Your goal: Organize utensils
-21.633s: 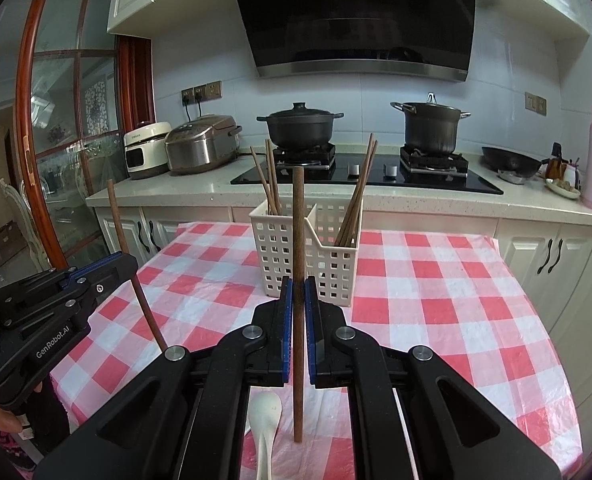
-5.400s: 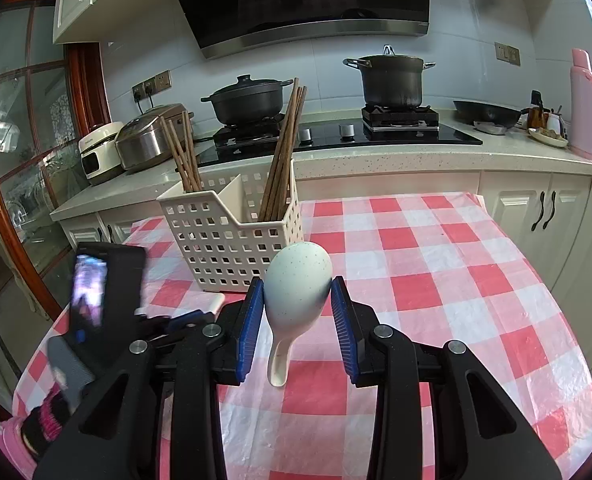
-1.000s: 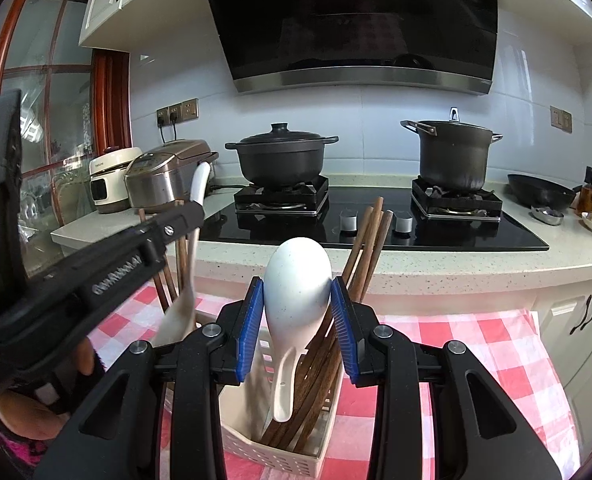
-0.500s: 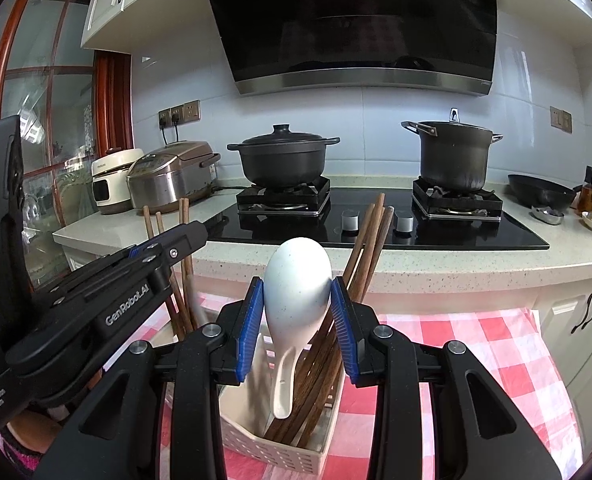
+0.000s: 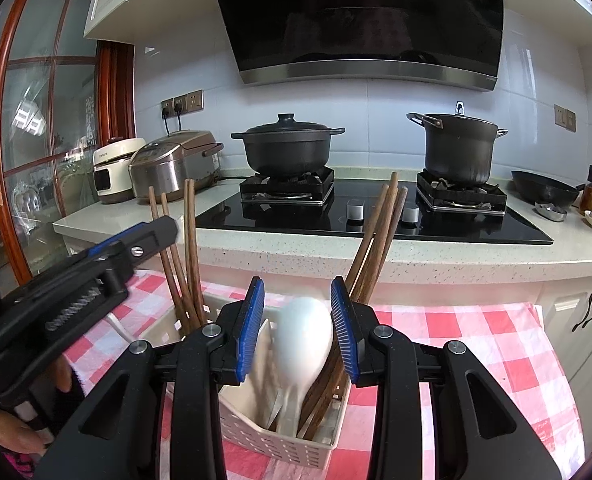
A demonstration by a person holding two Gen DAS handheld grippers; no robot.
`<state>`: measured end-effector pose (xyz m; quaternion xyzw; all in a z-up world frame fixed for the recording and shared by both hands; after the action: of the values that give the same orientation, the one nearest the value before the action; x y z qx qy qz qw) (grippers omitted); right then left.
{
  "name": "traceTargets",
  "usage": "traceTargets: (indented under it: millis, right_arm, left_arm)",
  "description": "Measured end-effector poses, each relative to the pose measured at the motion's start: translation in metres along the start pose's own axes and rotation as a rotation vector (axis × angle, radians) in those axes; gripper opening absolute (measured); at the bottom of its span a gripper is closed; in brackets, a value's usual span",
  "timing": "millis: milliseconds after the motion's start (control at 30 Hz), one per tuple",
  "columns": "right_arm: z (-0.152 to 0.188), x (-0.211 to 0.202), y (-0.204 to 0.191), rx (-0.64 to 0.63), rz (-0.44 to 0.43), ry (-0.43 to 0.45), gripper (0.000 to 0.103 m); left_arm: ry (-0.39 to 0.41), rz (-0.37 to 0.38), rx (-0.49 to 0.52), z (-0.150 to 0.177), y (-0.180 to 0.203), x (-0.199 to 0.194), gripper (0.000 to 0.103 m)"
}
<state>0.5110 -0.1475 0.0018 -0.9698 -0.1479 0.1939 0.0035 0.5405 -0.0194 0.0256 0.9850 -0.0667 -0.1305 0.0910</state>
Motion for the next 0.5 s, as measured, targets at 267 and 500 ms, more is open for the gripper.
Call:
traceTargets:
  millis: [267, 500]
  right_arm:
    - [0.0, -0.003, 0.01, 0.042, -0.008, -0.012, 0.034]
    - [-0.005, -0.041, 0.012, 0.045, 0.009, 0.038, 0.048]
  left_arm:
    - [0.008, -0.015, 0.004, 0.004, -0.009, -0.016, 0.041]
    - [0.01, -0.043, 0.019, 0.011, -0.011, -0.037, 0.08]
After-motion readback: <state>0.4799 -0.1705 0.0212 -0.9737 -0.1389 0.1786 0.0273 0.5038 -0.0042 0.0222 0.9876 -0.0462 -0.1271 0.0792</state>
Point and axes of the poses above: each gripper's, at about its wrist camera, not at the fingertips, and x roughly the way its jaws point, y to its right, z to its underside, the point moved 10 cm from there along x, roughly the way its jaws point, and after that the axes turned 1 degree about x, right-handed, at the moved point
